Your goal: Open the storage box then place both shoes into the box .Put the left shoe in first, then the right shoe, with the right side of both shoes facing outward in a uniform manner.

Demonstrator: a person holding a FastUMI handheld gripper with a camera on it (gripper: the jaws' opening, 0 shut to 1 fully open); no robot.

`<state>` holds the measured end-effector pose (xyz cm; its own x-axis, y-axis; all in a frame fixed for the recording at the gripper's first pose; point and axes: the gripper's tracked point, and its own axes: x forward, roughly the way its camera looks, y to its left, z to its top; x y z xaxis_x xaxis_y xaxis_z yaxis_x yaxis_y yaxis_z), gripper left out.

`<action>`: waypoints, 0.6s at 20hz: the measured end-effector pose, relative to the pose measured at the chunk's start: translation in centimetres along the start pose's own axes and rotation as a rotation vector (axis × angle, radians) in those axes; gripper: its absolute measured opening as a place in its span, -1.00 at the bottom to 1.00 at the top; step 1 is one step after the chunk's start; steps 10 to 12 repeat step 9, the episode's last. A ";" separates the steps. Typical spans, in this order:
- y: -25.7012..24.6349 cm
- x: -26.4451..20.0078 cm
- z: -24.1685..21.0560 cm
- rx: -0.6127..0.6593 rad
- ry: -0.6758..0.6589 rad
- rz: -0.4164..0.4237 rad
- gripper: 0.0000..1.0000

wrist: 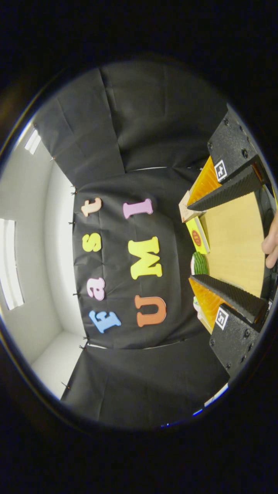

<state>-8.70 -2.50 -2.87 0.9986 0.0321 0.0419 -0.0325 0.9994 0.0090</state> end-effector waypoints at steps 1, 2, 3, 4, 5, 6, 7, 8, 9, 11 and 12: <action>0.1 -0.1 0.1 -0.001 0.001 0.001 1.00; 0.2 -0.4 0.3 0.002 0.000 0.003 1.00; 0.2 -0.4 0.7 0.001 -0.003 0.003 1.00; 0.1 -0.5 1.0 -0.002 -0.010 0.001 1.00; 0.1 -0.6 1.2 -0.006 -0.016 -0.003 1.00; 0.0 -0.8 1.4 -0.006 -0.022 -0.006 1.00; 0.0 -0.9 1.5 -0.007 -0.026 -0.006 1.00; 0.2 -1.1 1.6 -0.005 -0.026 -0.004 1.00; 0.3 -1.2 1.7 -0.006 -0.025 -0.002 1.00; 0.3 -1.2 1.7 -0.006 -0.025 -0.002 1.00; 0.3 -1.2 1.7 -0.006 -0.025 -0.002 1.00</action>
